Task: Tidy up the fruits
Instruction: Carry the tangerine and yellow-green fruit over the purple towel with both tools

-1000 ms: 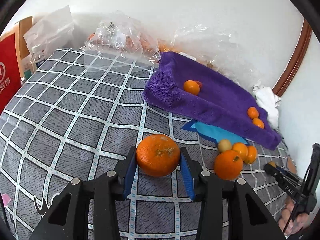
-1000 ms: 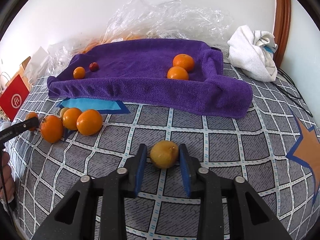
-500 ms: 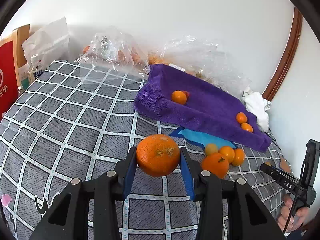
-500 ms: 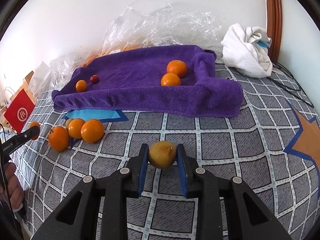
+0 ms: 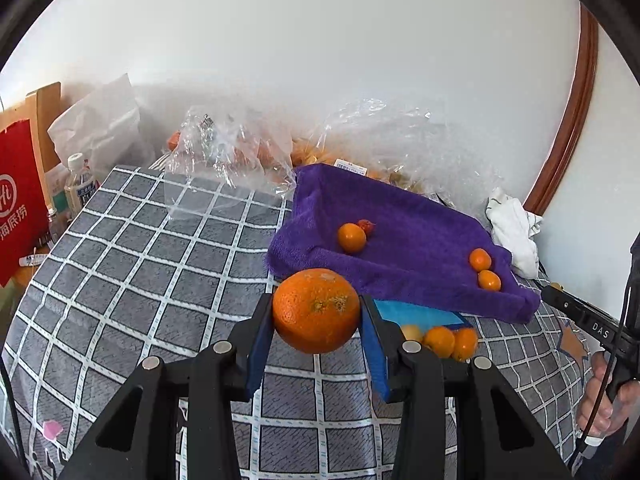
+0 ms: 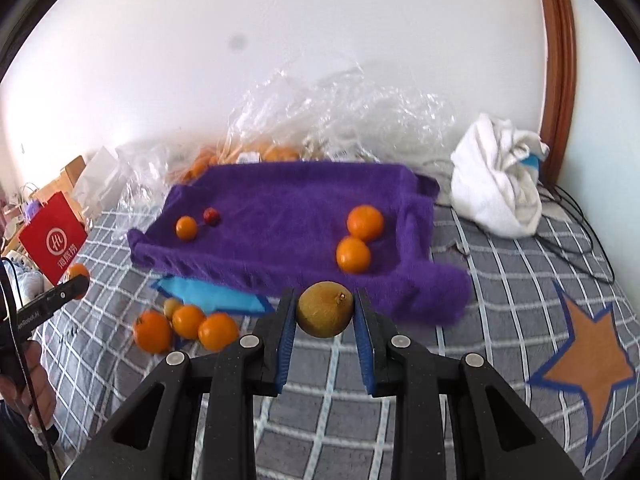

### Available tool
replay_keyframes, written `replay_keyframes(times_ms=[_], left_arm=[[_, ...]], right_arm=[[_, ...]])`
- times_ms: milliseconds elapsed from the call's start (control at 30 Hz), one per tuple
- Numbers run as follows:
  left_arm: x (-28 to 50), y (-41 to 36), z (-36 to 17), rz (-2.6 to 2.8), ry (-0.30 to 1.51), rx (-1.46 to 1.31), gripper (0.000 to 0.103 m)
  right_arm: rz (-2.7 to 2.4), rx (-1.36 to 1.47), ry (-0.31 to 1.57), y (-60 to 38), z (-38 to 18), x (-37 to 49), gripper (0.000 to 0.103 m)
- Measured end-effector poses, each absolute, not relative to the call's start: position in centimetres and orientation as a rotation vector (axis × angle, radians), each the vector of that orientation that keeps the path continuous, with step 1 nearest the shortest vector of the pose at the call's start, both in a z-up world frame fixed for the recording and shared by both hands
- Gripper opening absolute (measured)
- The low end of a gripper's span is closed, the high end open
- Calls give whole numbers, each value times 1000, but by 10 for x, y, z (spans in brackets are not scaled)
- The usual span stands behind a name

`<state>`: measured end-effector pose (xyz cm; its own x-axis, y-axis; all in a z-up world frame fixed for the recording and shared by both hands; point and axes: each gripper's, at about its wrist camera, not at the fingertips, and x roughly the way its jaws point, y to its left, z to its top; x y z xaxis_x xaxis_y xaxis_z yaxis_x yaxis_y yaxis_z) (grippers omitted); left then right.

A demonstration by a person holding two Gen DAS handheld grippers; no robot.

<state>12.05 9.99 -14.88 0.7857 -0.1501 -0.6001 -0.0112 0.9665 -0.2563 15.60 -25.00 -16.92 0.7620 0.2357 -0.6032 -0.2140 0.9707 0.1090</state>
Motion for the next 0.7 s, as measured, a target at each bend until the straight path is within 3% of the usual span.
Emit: replay_keyframes(times_ms=[367,700], left_arm=[[204,78,-130,-63,662,-211,40],[247,52,-157,-83,668,-179,40]], right_arm=[[264,54,687,-225,-161,238,28],[274,28,804,-211,-213,268,28]])
